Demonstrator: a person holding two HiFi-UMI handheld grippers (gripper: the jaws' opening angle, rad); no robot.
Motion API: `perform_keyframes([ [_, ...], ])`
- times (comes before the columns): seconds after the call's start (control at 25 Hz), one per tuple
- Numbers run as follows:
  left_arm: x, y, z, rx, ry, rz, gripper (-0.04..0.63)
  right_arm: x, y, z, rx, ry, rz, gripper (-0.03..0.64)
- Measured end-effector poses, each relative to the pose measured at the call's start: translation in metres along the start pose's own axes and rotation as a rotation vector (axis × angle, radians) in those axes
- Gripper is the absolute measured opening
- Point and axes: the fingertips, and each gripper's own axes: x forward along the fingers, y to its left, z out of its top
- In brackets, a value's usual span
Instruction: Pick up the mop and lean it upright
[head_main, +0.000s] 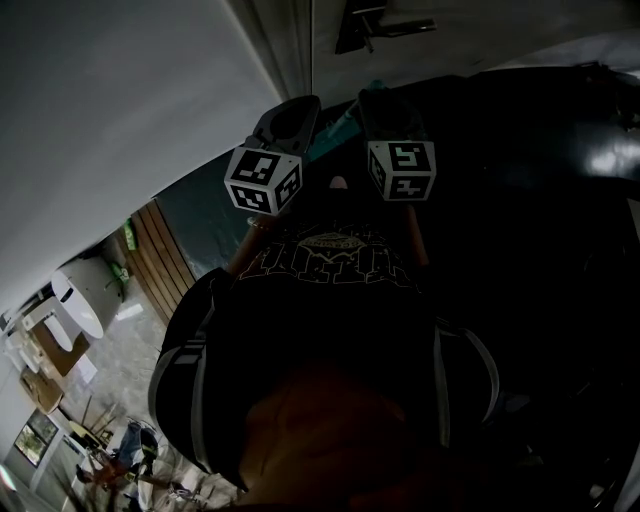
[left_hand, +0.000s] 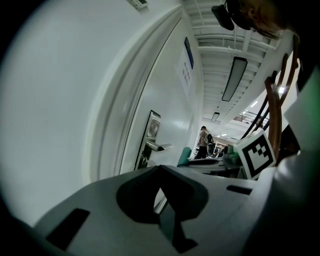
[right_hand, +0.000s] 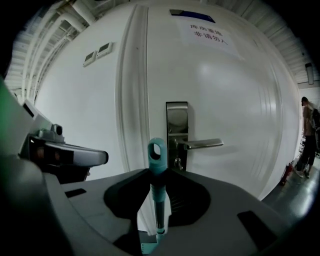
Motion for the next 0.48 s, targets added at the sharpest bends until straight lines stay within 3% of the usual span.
perform_keyframes([
  [0.48, 0.003, -0.006, 0.004, 0.005, -0.007, -0.031, 0.037, -0.034, 0.008, 0.041, -0.017, -0.05, 0.033, 0.104],
])
